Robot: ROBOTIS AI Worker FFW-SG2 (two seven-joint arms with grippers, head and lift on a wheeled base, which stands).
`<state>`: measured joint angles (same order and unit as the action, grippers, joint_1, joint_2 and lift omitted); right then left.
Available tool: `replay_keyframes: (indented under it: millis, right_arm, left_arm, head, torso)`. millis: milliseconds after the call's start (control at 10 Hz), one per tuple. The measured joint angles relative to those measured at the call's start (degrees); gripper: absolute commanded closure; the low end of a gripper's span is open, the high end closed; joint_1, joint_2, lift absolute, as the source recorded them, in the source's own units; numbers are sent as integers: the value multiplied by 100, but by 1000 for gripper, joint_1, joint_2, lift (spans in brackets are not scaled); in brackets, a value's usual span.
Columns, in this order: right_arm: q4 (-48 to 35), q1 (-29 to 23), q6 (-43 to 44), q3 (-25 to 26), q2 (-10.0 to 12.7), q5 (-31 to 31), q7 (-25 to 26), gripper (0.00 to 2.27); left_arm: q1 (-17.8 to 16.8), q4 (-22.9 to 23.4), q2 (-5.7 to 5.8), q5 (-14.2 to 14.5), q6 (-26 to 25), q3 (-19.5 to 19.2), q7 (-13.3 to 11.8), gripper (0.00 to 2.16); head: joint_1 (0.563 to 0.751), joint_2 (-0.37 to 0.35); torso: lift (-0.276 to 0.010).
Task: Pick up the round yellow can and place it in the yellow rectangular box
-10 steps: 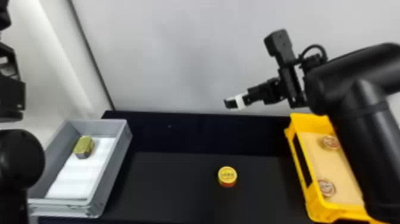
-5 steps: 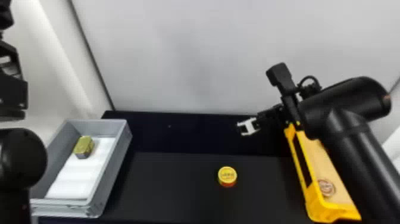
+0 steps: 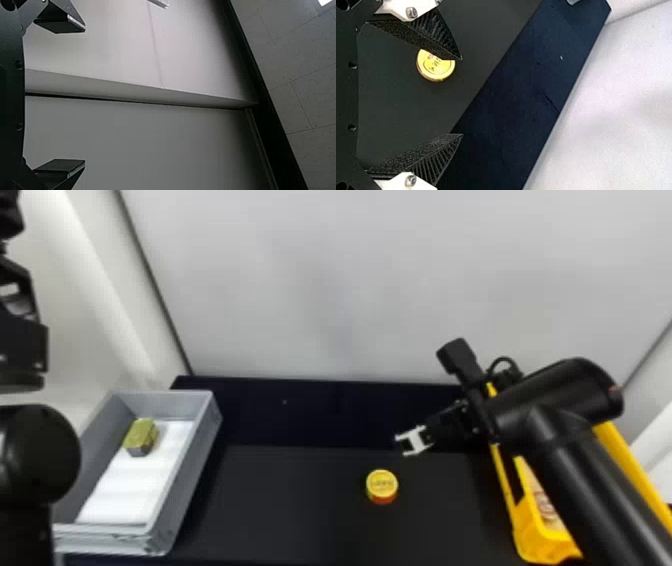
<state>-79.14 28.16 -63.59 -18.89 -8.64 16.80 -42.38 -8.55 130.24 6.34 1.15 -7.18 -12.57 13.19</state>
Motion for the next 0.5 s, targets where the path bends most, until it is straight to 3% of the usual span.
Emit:
replay_keyframes:
  millis: [500]
  right_arm:
    - [793,-83,543,-298,121,-177,-43,67]
  left_arm:
    - [-14,-17,19,0,25,0,-9,88]
  head:
    - [694,54]
  torso:
    - [-3]
